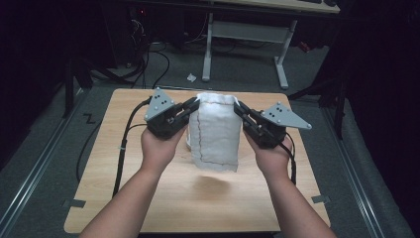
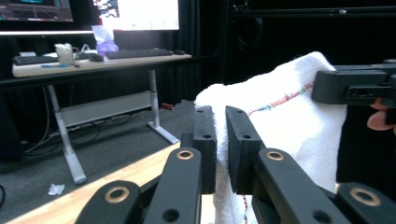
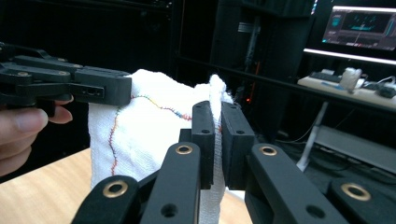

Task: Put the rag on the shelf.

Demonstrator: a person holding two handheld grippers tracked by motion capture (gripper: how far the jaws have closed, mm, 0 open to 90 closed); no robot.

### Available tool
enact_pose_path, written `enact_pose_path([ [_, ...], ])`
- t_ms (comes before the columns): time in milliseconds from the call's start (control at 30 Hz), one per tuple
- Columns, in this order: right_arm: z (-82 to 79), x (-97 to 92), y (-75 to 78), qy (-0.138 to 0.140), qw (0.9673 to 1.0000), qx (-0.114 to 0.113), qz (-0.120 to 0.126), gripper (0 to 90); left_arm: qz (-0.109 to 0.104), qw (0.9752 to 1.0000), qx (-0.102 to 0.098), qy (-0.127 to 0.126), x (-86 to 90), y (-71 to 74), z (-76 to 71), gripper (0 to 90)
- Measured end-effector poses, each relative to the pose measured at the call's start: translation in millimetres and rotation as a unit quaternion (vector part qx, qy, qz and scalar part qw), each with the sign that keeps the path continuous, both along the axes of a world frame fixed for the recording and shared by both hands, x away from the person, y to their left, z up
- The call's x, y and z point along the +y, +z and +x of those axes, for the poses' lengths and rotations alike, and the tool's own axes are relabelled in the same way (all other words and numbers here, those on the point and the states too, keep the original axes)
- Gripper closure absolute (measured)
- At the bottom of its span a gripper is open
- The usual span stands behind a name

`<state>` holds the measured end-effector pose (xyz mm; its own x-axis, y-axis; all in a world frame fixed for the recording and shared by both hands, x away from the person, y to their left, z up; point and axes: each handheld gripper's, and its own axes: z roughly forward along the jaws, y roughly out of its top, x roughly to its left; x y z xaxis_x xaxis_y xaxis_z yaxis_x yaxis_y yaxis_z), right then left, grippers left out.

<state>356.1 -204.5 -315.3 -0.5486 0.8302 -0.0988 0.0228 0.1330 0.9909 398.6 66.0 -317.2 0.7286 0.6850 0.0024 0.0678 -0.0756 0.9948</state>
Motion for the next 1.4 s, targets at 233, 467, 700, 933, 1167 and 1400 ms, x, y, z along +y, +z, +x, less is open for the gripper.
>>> enact_pose_path([
  [233, 25.3, 5.2, 13.7, -0.014, 0.9998, -0.002, -0.014, 85.6, 0.005, 0.9999, -0.002, 0.016, -1.8, 14.4, 26.2, 83.5],
  [467, 48.9, 4.8, 18.3, -0.023, 0.9997, 0.011, 0.007, 85.6, 0.012, 0.9995, -0.008, 0.029, -4.6, 23.3, 44.1, 83.5],
  [700, 70.2, 5.3, 18.1, -0.035, 0.9991, 0.024, 0.001, 85.6, 0.019, 0.9993, 0.015, 0.027, -7.3, 26.0, 63.4, 83.5],
  [933, 96.1, 1.8, 16.6, -0.03, 0.9982, 0.049, 0.021, 85.6, 0.027, 0.9989, 0.023, 0.029, -10.2, 29.9, 87.2, 83.4],
  [1167, 118.2, -2.8, 17.9, -0.04, 0.9971, 0.062, 0.02, 85.6, 0.01, 0.9987, 0.039, 0.032, -15.6, 22.1, 110.4, 83.3],
  [1400, 138.1, -0.4, 9.5, -0.037, 0.9967, 0.071, 0.013, 85.5, 0.018, 0.9978, 0.044, 0.047, -14.5, 15.4, 123.1, 83.2],
])
